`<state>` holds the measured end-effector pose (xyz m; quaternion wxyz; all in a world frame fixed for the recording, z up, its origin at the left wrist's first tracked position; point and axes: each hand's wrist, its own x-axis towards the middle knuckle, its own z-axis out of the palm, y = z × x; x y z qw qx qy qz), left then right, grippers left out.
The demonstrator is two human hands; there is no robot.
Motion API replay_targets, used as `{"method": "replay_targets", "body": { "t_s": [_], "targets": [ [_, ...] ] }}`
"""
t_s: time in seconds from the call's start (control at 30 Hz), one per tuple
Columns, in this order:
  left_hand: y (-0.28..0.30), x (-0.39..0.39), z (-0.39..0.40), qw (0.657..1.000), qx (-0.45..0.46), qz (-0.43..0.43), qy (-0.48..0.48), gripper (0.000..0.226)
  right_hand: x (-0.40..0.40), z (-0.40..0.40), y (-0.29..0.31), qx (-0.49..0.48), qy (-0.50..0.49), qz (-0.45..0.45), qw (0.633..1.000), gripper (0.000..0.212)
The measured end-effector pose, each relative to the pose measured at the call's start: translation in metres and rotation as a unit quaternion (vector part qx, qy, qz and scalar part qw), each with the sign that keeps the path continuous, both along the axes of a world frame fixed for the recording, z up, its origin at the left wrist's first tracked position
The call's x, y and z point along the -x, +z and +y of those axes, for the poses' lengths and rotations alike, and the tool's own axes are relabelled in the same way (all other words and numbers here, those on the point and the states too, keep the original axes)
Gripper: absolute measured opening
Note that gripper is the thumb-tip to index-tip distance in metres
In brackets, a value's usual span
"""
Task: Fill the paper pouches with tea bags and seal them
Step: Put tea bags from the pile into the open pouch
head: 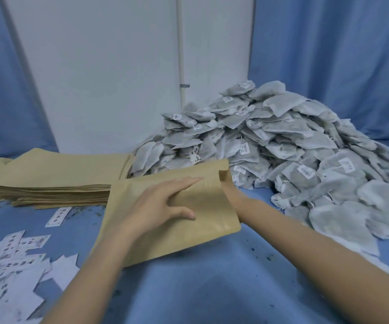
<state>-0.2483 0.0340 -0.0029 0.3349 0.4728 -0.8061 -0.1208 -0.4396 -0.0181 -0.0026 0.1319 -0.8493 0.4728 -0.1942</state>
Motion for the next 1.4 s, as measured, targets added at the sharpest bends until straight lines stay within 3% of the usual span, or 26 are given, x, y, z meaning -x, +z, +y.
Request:
{"method": "replay_targets", "body": {
  "t_s": [0.07,0.13,0.27,0.43,0.7,0.8,0.87,0.93,1.03,1.1,1.27,1.33,1.4],
  "targets": [
    [-0.006,0.01,-0.01,1.0,-0.01,-0.001,0.01,0.08,0.018,0.003,-0.002,0.044,0.018,0.034,0.998,0.025],
    [-0.009,0.021,-0.019,1.0,-0.021,0.016,0.017,0.079,0.052,-0.006,-0.011,0.069,0.001,-0.012,0.998,0.01],
    [-0.012,0.049,-0.037,0.998,-0.014,0.051,0.036,0.077,0.106,-0.026,-0.028,0.081,-0.144,-0.078,0.983,0.013],
    [-0.013,0.077,-0.058,0.997,-0.039,0.057,0.034,0.082,0.147,-0.069,-0.039,0.079,-0.318,0.002,0.945,0.041],
    [-0.024,0.086,-0.075,0.996,-0.06,0.053,0.036,0.077,0.158,-0.102,-0.048,0.02,-0.439,0.016,0.898,0.05],
    [-0.026,0.086,-0.075,0.996,-0.065,0.049,0.036,0.076,0.159,-0.097,-0.047,0.076,-0.426,0.041,0.901,0.035],
    [-0.026,0.085,-0.075,0.996,-0.068,0.05,0.036,0.075,0.155,-0.088,-0.043,0.146,-0.388,-0.052,0.908,0.028],
    [-0.025,0.083,-0.076,0.995,-0.078,0.052,0.037,0.073,0.148,-0.075,-0.033,0.186,-0.365,-0.219,0.886,0.024],
    [-0.022,0.078,-0.077,0.993,-0.089,0.067,0.04,0.071,0.14,-0.054,-0.022,0.106,-0.284,-0.474,0.827,0.011],
    [-0.02,0.076,-0.076,0.993,-0.084,0.074,0.034,0.072,0.137,-0.047,-0.021,0.016,-0.207,-0.586,0.784,0.018],
    [-0.019,0.076,-0.073,0.993,-0.072,0.092,0.026,0.075,0.122,-0.041,-0.025,-0.11,-0.147,-0.651,0.737,0.024],
    [-0.018,0.078,-0.072,0.993,-0.065,0.093,0.022,0.076,0.112,-0.038,-0.026,-0.142,-0.149,-0.632,0.747,0.023],
    [-0.018,0.079,-0.073,0.994,-0.059,0.092,0.016,0.076,0.104,-0.036,-0.027,-0.15,-0.16,-0.58,0.785,0.026]
  ]
}}
